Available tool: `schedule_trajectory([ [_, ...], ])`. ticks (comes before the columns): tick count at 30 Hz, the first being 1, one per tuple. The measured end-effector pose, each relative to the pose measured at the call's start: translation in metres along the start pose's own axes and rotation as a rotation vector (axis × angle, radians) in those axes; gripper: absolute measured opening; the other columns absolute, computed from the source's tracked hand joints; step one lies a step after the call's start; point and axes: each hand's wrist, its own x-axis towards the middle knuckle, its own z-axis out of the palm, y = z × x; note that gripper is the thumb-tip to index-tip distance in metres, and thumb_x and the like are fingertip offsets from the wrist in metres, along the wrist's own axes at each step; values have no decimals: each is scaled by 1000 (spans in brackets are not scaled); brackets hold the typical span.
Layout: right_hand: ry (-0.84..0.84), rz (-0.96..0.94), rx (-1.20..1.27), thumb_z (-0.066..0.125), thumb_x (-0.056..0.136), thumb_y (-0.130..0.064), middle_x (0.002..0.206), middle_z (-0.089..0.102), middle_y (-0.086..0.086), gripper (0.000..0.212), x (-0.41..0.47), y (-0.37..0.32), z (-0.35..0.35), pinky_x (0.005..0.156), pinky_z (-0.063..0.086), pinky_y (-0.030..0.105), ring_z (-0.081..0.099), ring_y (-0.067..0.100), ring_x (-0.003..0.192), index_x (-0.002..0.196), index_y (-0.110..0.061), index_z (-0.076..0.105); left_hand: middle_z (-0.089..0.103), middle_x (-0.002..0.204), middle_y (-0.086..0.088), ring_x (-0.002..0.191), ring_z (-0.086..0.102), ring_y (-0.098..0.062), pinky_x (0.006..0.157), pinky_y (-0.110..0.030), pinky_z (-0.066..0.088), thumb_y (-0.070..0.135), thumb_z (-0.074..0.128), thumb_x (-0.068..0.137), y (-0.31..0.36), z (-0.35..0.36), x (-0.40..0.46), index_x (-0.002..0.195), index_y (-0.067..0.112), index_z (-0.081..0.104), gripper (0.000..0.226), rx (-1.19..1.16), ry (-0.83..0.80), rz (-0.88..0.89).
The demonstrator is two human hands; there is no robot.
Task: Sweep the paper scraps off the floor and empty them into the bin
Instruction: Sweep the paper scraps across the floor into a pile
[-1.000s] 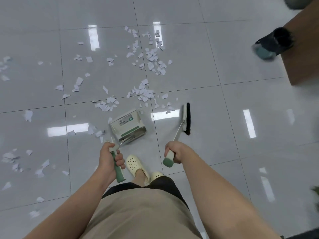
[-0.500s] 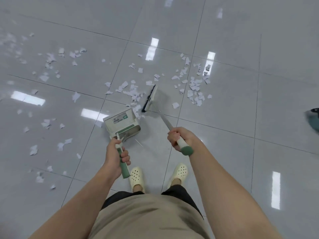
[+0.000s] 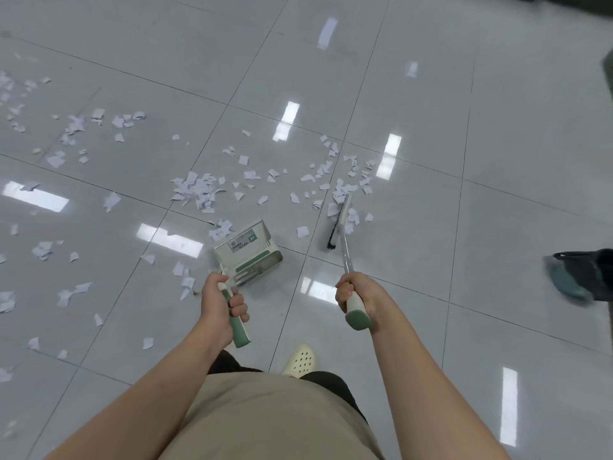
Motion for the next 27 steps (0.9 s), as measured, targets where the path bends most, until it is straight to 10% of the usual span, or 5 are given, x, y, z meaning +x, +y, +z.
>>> schedule_trajectory([
  [11, 164, -8, -8, 41, 86, 6, 52, 35, -1, 18, 40, -51, -3, 30, 33, 15, 34, 7, 32, 81, -11, 43, 28, 47, 6, 35, 24, -12, 39, -19, 24, 40, 48, 88, 34, 44, 25, 69, 19, 42, 29, 66, -66, -62],
  [27, -156, 403, -556, 52, 79, 8, 48, 33, -3, 37, 124, -96, 240, 27, 31, 17, 32, 7, 30, 66, -20, 31, 27, 55, 2, 41, 24, -15, 41, -24, 30, 37, 46, 90, 161, 9, 93, 78, 16, 42, 25, -19, 24, -64],
])
